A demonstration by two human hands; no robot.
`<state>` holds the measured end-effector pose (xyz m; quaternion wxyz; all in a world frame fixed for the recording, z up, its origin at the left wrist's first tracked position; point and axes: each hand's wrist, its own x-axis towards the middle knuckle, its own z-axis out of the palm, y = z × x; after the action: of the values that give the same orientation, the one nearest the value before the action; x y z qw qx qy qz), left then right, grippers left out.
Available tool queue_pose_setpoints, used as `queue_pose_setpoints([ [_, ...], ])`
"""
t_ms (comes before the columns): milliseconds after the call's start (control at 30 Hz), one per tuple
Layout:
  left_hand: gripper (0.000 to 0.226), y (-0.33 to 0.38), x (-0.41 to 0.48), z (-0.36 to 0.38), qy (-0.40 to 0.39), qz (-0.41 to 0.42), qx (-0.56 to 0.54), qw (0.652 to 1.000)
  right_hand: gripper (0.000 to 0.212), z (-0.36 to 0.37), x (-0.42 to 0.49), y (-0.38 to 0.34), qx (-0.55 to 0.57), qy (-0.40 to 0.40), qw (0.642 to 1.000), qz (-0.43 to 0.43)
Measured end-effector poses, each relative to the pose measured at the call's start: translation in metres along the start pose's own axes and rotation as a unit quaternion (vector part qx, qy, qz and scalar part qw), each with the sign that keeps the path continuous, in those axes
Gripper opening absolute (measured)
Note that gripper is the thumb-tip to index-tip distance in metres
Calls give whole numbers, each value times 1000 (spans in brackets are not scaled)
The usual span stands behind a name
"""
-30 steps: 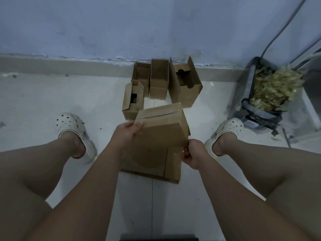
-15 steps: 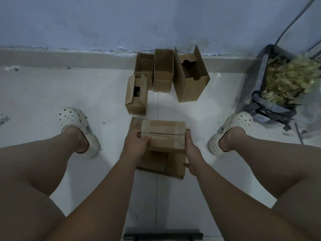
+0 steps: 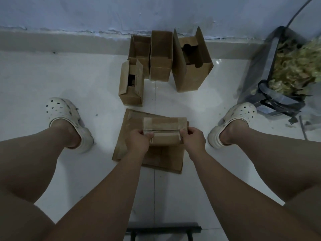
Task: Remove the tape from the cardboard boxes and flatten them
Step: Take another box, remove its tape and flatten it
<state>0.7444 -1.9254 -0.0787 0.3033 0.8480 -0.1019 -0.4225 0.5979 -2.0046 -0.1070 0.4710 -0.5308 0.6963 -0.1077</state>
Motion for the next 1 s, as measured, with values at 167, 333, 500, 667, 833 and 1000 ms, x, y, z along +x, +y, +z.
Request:
queue_pose_setpoints([
  [167, 30, 6, 4, 4, -8, -39, -33, 999, 25, 1, 13, -3, 3, -2, 1000, 16],
  [333, 13, 0, 6, 2, -33, -43, -96, 994, 35, -6, 18, -2, 78, -59, 992, 78],
  [500, 21, -2, 9, 4, -52, -50, -125, 990, 19, -14, 24, 0, 129, -101, 979, 120],
  [667, 21, 1, 12, 6, -51, -45, -113, 991, 17, -16, 28, 1, 162, -110, 971, 134],
  [833, 24, 0, 12, 8, 15, 1, 3, 1000, 10, -15, 26, 3, 185, -95, 972, 113],
  [1000, 14, -2, 7, 12, 57, 20, -1, 998, 12, -16, 26, 2, 204, -96, 967, 120],
])
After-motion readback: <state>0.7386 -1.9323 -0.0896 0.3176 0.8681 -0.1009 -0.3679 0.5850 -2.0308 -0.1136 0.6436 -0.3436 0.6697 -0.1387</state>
